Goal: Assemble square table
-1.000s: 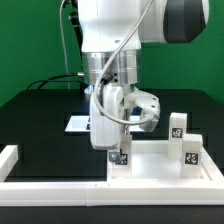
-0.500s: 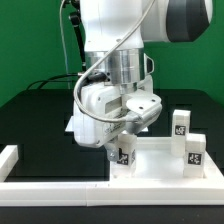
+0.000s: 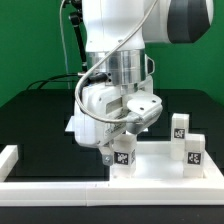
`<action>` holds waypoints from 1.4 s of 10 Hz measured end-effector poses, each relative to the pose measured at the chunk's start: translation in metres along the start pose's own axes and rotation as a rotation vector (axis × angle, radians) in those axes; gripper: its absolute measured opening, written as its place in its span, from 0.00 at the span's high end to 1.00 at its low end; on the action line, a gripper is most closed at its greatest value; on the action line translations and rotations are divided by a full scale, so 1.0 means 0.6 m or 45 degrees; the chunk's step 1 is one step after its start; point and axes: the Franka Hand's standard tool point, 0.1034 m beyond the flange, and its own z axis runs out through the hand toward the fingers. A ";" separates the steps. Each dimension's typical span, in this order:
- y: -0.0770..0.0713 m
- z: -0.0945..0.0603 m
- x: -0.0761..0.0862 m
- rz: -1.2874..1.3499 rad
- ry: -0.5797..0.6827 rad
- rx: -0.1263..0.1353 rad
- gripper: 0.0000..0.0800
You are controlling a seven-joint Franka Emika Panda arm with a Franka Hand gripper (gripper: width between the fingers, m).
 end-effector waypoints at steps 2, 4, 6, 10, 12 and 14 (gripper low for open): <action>-0.003 -0.001 0.001 -0.003 0.000 0.014 0.20; -0.002 0.000 0.003 -0.012 0.002 0.006 0.19; 0.001 0.002 0.004 -0.026 0.003 -0.006 0.19; 0.001 0.003 0.004 -0.027 0.004 -0.008 0.19; 0.003 0.002 0.005 -0.063 0.001 -0.014 0.19; 0.046 -0.042 -0.033 -0.117 -0.076 0.043 0.19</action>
Offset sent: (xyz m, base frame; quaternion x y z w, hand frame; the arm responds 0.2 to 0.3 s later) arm 0.0000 -0.0016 -0.0008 -0.0115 0.0051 -0.0193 0.9997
